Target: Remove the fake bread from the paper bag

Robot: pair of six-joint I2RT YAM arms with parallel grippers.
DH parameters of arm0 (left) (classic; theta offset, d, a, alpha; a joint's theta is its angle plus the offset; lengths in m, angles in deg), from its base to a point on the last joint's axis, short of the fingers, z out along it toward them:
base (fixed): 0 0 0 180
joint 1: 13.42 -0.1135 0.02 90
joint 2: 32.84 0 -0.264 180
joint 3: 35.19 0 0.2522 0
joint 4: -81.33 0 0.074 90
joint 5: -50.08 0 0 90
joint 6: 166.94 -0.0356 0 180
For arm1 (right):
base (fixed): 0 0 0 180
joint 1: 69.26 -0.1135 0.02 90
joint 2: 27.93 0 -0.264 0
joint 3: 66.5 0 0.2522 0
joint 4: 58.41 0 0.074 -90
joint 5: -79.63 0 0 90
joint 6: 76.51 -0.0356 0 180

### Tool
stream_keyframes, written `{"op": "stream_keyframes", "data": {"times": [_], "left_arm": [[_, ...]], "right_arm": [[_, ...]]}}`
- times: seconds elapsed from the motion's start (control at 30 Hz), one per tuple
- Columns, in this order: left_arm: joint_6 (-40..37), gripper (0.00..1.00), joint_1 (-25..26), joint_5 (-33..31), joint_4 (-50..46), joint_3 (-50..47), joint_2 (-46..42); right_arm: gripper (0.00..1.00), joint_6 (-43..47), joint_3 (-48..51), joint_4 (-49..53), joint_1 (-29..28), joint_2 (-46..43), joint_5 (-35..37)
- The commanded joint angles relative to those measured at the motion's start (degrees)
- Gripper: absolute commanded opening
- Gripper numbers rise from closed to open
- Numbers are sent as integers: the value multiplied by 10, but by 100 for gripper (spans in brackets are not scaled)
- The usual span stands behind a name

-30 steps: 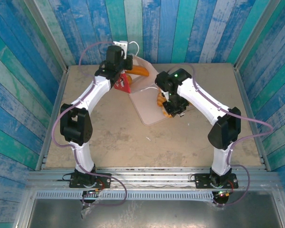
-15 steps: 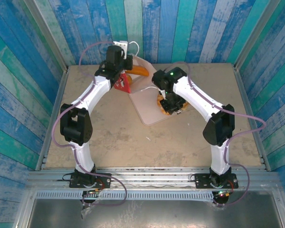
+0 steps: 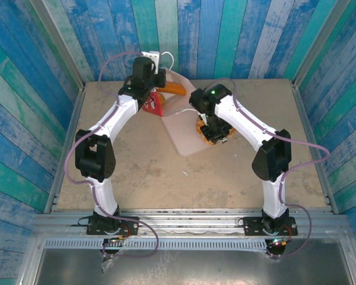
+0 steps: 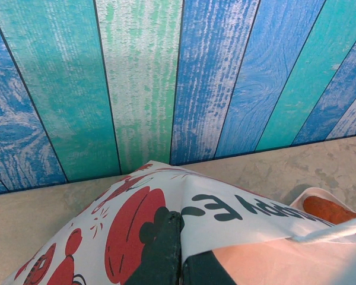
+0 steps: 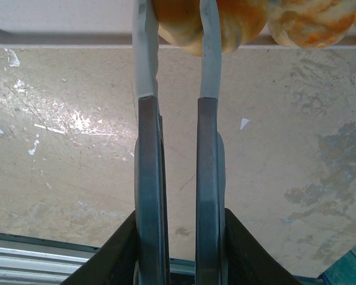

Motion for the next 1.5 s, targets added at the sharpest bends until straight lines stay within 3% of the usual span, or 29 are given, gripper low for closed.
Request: {"op": "stream_keyframes", "data": {"times": [0.0,0.7,1.47], "left_arm": [[11,0,1,0,-24,5,24],[4,0,1,-9,-29,0,15],[3,0,1,-17,-34,2,13]], "right_arm": [[31,3,2,18,-3,12,11],[43,5,-12,-9,-6,6,-26],[41,-1,-8,-21,11,-33,-31]]}}
